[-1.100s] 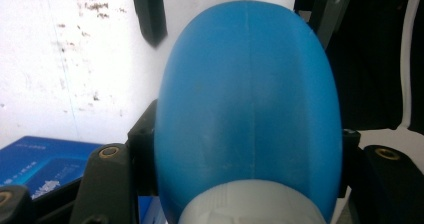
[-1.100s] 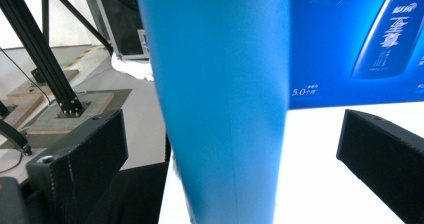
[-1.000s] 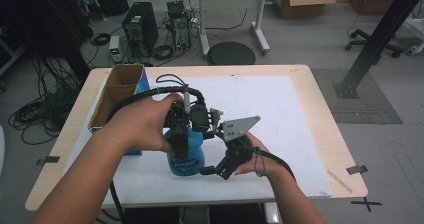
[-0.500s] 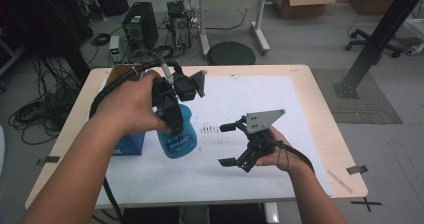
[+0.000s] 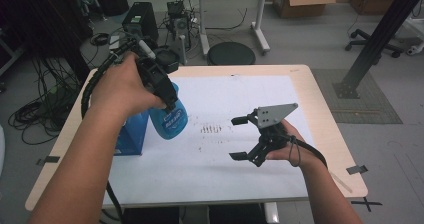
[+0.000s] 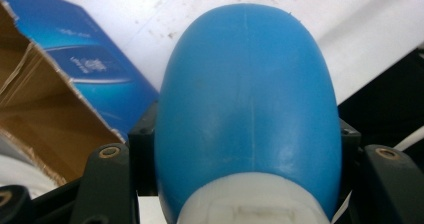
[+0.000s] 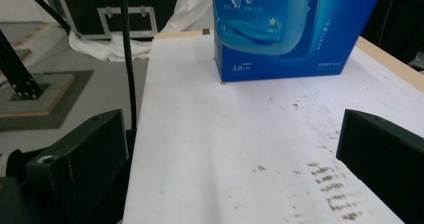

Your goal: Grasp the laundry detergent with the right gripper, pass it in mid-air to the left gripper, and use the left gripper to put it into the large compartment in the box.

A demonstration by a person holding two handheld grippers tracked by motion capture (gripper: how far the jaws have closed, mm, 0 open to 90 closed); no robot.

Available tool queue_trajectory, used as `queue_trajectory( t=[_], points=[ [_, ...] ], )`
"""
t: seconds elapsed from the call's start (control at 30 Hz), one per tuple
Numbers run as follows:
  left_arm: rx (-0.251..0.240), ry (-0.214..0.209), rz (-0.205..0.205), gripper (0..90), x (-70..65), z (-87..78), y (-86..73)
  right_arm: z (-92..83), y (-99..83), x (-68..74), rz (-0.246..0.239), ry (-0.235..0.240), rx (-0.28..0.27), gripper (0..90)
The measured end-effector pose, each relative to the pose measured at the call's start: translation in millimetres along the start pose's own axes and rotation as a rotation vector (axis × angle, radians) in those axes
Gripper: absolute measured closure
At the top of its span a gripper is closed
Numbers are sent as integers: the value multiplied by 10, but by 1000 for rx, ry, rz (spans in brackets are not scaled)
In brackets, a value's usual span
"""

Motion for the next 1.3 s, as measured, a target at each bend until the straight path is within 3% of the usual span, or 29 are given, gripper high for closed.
queue_trajectory(
  t=[0.23,0.6,0.93,1.3],
  points=[
    [26,22,-71,386,160,-106,-17,-137,23,-51,-27,-26,64,2],
    [10,33,-241,386,511,-424,-117,-331,-104,-116,-19,-62,178,6],
    [16,36,-342,386,784,-623,-215,-415,-95,-161,-26,-73,208,7],
    [60,41,-505,386,1141,-782,-330,-456,-99,-207,-28,-81,242,9]
  ],
)
Point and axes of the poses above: each handheld gripper's, and its own axes: z roughly forward along the jaws, y roughly out of its top, x roughly to its left, the point moved 8 cm from there along z, roughly forward along the jaws, and after that the axes turned 1 degree about y, right-handed, at the moved point
